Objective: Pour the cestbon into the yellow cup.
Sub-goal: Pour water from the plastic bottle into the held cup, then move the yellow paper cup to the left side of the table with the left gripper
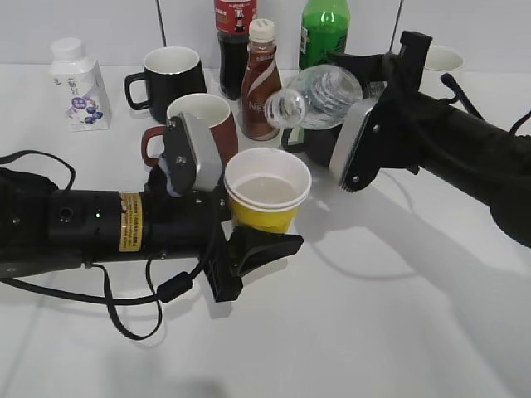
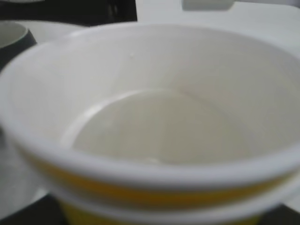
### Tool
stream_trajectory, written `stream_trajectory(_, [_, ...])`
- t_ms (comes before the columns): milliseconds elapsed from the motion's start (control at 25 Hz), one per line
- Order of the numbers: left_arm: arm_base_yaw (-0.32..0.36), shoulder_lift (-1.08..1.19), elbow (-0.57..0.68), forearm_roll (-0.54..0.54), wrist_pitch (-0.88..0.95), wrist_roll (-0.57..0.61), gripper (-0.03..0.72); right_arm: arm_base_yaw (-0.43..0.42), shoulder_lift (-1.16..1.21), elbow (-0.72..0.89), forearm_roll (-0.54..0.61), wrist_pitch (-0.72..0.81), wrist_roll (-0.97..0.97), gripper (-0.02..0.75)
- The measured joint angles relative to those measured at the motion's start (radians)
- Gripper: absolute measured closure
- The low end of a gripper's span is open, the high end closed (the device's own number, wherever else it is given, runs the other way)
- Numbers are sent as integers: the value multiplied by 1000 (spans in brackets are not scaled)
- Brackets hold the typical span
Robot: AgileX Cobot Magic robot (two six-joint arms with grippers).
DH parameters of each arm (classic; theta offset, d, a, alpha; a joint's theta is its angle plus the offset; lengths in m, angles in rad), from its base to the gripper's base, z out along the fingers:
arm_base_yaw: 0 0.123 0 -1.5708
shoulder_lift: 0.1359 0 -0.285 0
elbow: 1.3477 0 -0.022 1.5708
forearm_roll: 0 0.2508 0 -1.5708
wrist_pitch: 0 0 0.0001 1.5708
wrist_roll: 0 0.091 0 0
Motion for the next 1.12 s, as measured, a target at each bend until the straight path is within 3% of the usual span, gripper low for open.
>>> stream_trajectory(360, [19, 0, 2, -14, -49, 0, 249, 0, -1, 0, -115, -14, 440, 271])
stream_trajectory(840, [181, -131, 100, -53, -109, 0, 249, 0, -1, -113, -177, 3, 1175, 271])
stream_trajectory(1120, [281, -255, 185, -92, -103, 0, 249, 0, -1, -222, -191, 134, 1415, 272])
